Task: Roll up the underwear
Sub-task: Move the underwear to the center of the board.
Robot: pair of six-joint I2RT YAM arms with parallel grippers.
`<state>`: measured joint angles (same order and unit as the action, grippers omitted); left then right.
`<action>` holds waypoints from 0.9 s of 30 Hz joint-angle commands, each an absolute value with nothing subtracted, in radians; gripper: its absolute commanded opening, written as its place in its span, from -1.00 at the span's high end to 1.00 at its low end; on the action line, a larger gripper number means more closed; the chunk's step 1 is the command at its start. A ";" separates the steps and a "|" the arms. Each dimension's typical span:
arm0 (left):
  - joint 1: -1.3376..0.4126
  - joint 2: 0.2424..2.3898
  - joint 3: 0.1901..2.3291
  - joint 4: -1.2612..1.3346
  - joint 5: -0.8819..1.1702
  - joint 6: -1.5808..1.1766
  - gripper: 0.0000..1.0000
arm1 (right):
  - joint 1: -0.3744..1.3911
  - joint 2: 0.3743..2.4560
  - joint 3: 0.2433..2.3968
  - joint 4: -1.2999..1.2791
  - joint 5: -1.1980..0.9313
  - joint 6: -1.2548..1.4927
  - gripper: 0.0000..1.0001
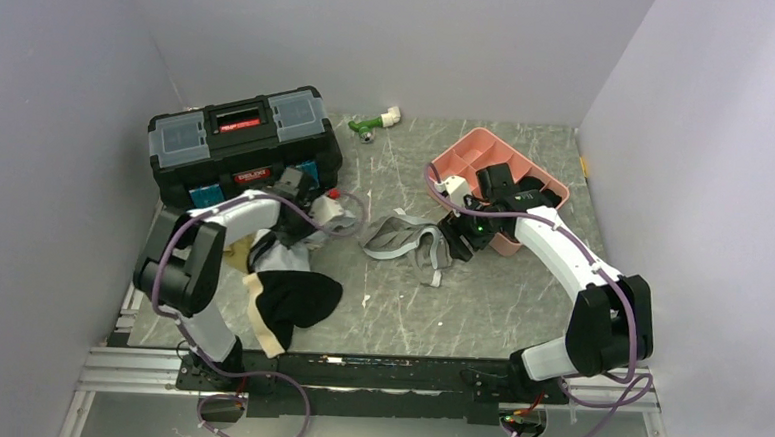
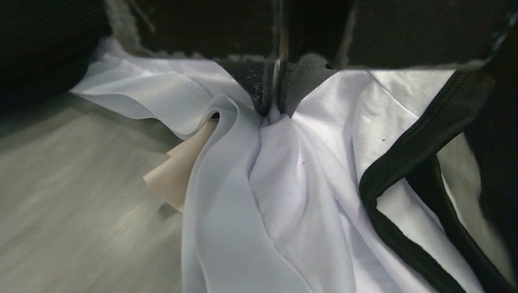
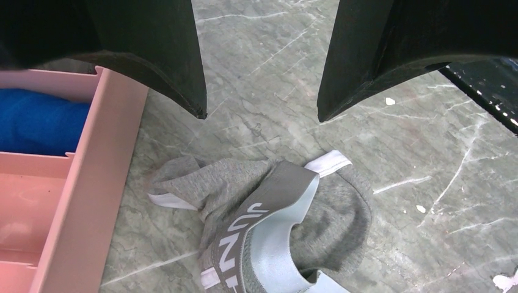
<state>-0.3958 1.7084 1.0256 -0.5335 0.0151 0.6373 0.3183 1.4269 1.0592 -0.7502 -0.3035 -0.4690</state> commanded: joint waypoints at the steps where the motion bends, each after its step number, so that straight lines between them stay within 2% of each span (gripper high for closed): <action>1: -0.206 1.610 0.947 -0.625 -0.093 0.715 1.00 | 0.313 1.435 1.065 -0.721 -0.331 -0.469 -0.38; 6: -0.035 1.506 0.940 -0.635 -0.120 0.770 0.99 | 0.313 1.454 1.073 -0.716 -0.349 -0.468 -0.38; 7: -0.012 1.487 0.946 -0.642 -0.114 0.772 0.91 | 0.313 1.458 1.074 -0.718 -0.357 -0.468 -0.38; 14: -0.003 1.321 0.986 -0.817 0.123 0.755 -0.28 | 0.313 1.475 1.088 -0.725 -0.387 -0.475 -0.39; 16: -0.003 1.276 0.992 -0.881 0.216 0.770 -0.52 | 0.312 1.476 1.090 -0.731 -0.397 -0.482 -0.39; 18: -0.022 1.222 0.975 -0.929 0.269 0.796 -0.66 | 0.313 1.473 1.088 -0.733 -0.404 -0.486 -0.40; 22: -0.141 1.154 0.859 -0.913 0.217 0.822 -0.76 | 0.314 1.472 1.096 -0.743 -0.425 -0.500 -0.45; 27: -0.288 1.203 0.721 -0.840 0.094 0.801 -0.70 | 0.316 1.487 1.135 -0.746 -0.441 -0.502 -0.59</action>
